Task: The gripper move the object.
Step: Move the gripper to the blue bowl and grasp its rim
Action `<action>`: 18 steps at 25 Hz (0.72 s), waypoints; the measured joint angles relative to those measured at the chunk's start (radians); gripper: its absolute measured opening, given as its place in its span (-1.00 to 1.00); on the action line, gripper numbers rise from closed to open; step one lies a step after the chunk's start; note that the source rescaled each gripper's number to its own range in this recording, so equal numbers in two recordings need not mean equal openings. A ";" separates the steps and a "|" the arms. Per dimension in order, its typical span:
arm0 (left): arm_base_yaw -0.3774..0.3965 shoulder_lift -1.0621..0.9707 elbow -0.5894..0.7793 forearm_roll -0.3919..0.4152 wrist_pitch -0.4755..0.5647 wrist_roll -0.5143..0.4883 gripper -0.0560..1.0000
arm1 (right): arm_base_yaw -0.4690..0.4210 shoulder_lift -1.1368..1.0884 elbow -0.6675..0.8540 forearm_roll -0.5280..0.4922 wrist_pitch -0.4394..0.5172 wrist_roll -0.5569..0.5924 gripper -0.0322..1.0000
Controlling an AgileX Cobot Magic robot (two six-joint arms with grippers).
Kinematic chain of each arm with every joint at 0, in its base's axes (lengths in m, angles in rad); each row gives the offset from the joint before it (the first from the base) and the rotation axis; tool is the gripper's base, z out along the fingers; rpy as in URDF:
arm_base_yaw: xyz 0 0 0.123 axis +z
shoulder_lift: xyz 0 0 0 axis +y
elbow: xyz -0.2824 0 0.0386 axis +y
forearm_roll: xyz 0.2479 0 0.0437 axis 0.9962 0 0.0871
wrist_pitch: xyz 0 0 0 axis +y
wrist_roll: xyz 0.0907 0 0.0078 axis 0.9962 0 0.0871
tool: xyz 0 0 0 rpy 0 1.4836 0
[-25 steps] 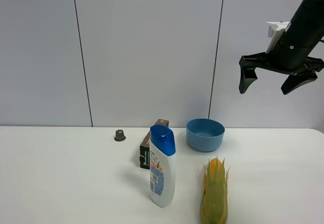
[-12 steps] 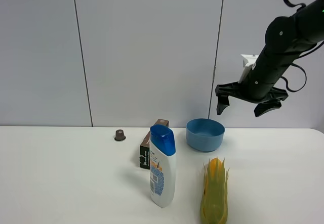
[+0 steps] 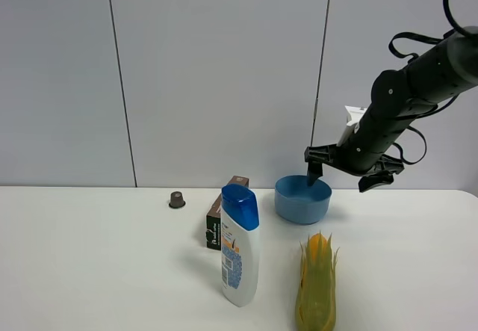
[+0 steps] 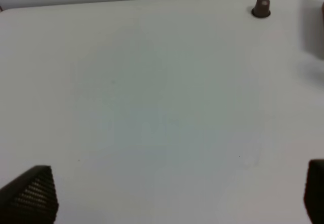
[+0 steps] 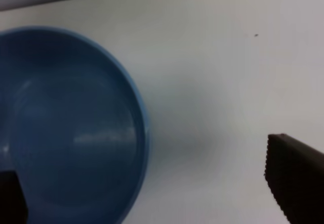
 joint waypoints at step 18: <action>0.000 0.000 0.000 0.000 0.000 0.000 1.00 | 0.002 0.074 0.000 -0.001 -0.069 0.003 0.56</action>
